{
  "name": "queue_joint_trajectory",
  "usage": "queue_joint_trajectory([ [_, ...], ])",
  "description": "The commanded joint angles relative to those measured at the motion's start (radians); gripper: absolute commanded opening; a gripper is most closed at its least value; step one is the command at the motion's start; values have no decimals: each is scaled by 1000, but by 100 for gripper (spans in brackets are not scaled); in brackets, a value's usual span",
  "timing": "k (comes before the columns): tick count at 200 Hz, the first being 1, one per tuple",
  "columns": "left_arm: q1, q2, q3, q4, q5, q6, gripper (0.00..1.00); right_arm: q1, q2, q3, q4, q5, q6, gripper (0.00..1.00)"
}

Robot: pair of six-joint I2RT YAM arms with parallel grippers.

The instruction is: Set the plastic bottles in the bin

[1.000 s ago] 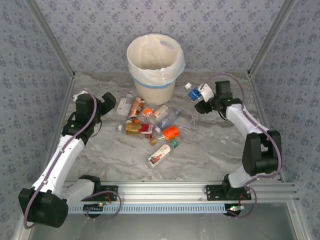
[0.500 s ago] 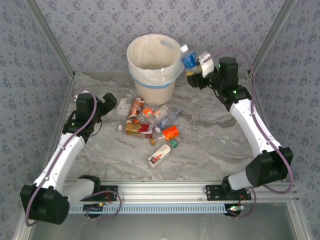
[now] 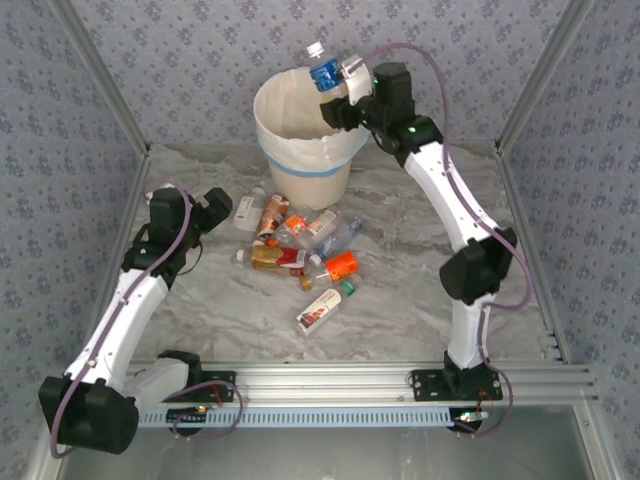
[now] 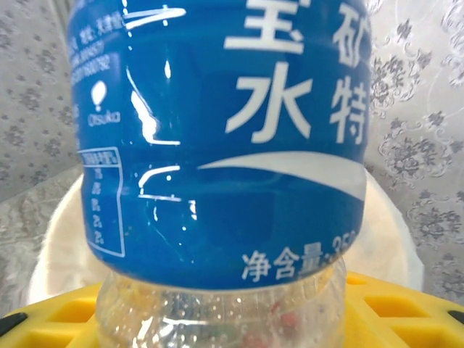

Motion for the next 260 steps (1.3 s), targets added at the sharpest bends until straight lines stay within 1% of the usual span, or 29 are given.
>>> queue_joint_trajectory([
  [1, 13, -33, -14, -26, 6, -6, 99, 9, 105, 165, -97, 90, 47, 52],
  [27, 20, -45, -19, -33, 5, -8, 100, 29, 227, 308, -142, 193, 41, 55],
  [46, 22, -48, -23, -36, 4, -10, 100, 37, 273, 356, -148, 258, 44, 58],
  [60, 23, -44, -25, -37, 4, -13, 100, 41, 286, 357, -134, 322, 42, 66],
  [78, 23, -35, -25, -35, 8, -19, 99, 43, 293, 358, -123, 365, 43, 77],
  [107, 23, -11, -16, -34, 32, -21, 99, 44, 285, 357, -125, 351, 41, 87],
  [157, 23, 34, -1, -26, 74, -51, 100, 48, 225, 344, -175, 353, 51, 90],
  [178, 23, 59, 11, -32, 95, -56, 99, 58, 158, 262, -160, 345, 50, 92],
  [230, 23, 86, 2, -36, 103, -87, 100, 65, -41, -33, -28, 337, 56, 94],
  [260, 23, 97, -5, -47, 104, -99, 99, 65, -180, -250, 88, 332, 85, 95],
])
